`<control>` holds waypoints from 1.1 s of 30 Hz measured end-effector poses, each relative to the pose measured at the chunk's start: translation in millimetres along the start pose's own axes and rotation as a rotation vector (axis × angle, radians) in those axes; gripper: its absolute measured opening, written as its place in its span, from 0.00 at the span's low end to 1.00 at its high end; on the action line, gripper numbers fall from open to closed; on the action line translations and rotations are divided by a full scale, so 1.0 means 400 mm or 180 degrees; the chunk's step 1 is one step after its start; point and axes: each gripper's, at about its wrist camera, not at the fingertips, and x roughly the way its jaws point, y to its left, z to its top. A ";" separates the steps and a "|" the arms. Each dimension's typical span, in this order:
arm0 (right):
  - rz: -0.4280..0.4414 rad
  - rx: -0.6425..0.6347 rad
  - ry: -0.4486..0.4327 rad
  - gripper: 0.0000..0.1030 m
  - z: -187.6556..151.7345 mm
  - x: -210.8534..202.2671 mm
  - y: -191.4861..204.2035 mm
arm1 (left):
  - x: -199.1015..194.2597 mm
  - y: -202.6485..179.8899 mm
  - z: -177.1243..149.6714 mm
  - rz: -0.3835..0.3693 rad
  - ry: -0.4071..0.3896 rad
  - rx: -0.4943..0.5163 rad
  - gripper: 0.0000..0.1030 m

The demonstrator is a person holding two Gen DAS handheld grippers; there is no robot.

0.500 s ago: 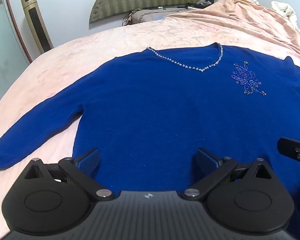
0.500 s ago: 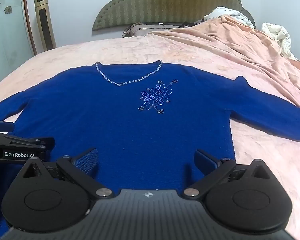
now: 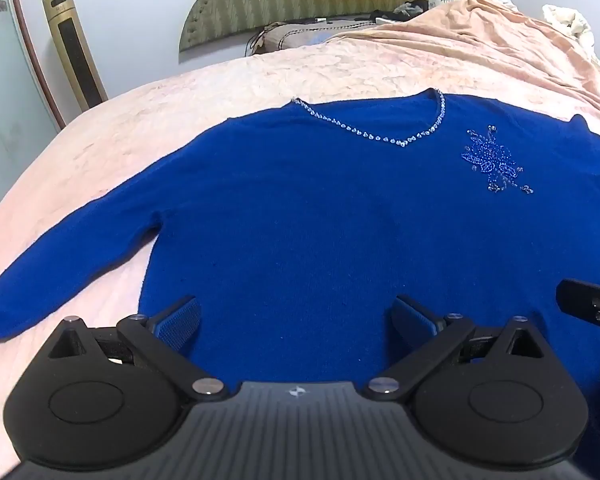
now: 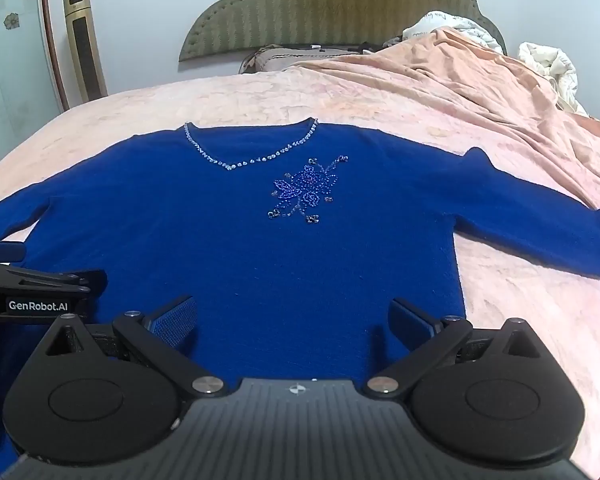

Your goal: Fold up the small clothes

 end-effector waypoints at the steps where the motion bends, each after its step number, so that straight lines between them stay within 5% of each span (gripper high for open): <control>1: 0.0001 0.0000 0.0002 1.00 0.000 0.001 -0.001 | -0.004 0.001 -0.002 -0.0010 0.0005 -0.0009 1.00; 33: -0.0019 0.0055 -0.0004 1.00 -0.005 0.000 -0.015 | 0.011 -0.017 0.006 -0.0054 0.0111 -0.0034 1.00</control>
